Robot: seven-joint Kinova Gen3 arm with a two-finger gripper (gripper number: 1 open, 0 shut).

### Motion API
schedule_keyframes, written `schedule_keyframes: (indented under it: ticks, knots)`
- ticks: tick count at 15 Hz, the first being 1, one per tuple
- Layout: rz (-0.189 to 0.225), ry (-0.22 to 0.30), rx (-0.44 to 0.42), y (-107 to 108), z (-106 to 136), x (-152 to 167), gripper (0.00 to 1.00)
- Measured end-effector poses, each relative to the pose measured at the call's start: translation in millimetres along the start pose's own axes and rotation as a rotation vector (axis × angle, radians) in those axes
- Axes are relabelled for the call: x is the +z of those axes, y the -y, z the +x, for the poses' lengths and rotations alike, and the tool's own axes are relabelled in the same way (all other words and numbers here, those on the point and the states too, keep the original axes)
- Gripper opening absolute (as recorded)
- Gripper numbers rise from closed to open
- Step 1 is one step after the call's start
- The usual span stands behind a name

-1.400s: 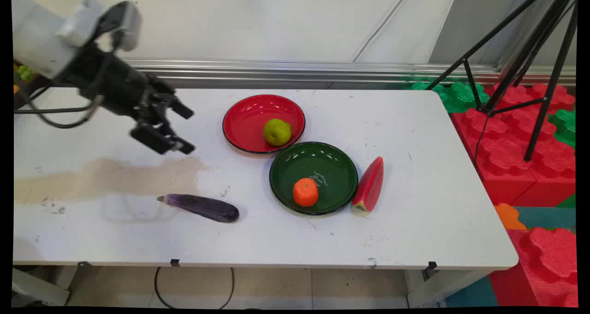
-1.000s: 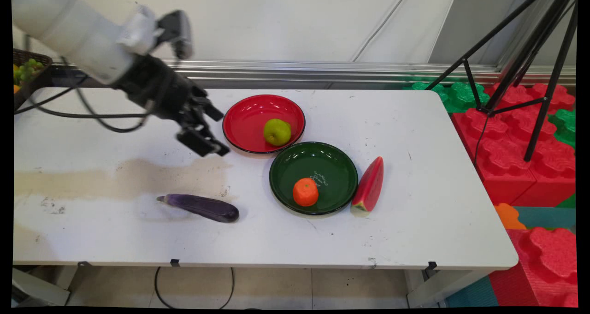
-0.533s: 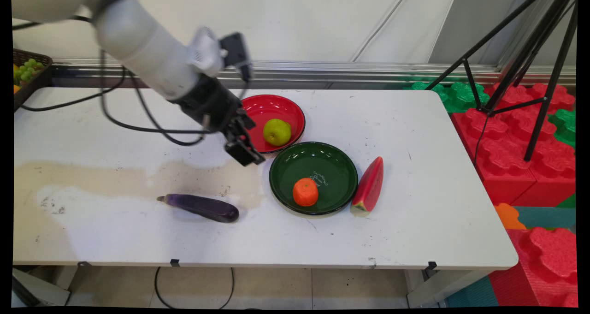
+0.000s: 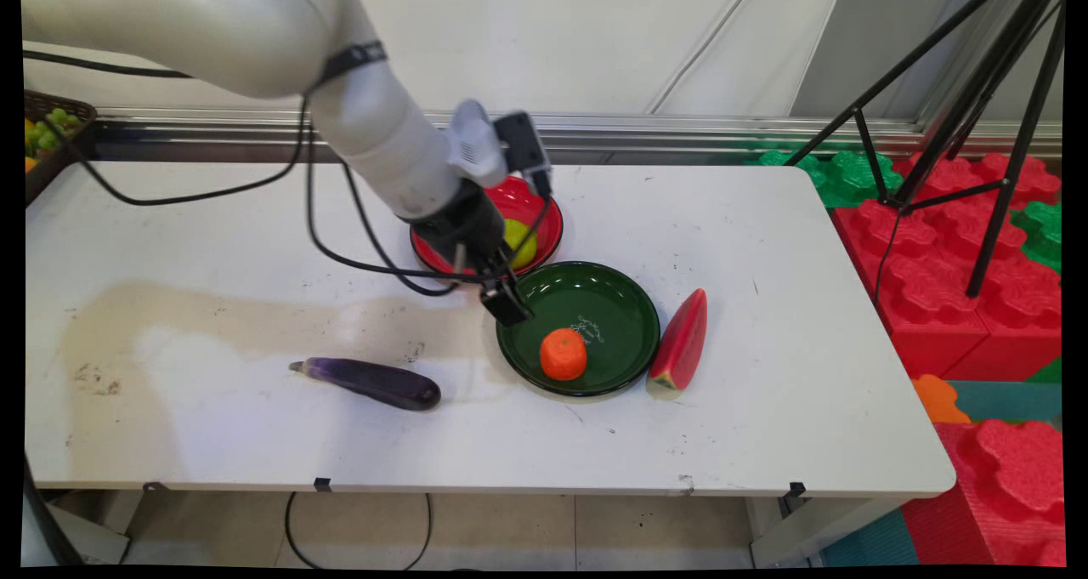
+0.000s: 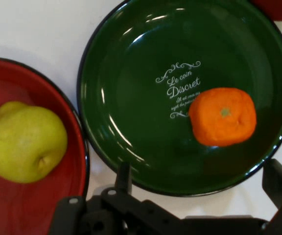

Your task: Pick up the mandarin from the green plate

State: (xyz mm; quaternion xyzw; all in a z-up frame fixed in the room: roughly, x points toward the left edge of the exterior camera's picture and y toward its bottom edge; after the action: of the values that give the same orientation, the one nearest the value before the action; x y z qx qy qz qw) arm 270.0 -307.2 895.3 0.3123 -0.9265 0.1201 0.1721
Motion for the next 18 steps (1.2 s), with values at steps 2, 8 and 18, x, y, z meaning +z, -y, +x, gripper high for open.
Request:
schedule_keyframes:
  ticks: [2,8,18]
  knots:
    - [-0.001,0.012,0.0,-1,5,11,1.0]
    - [-0.014,0.039,0.007,-6,23,57,1.0]
    - [-0.065,0.059,-0.011,-21,30,108,1.0]
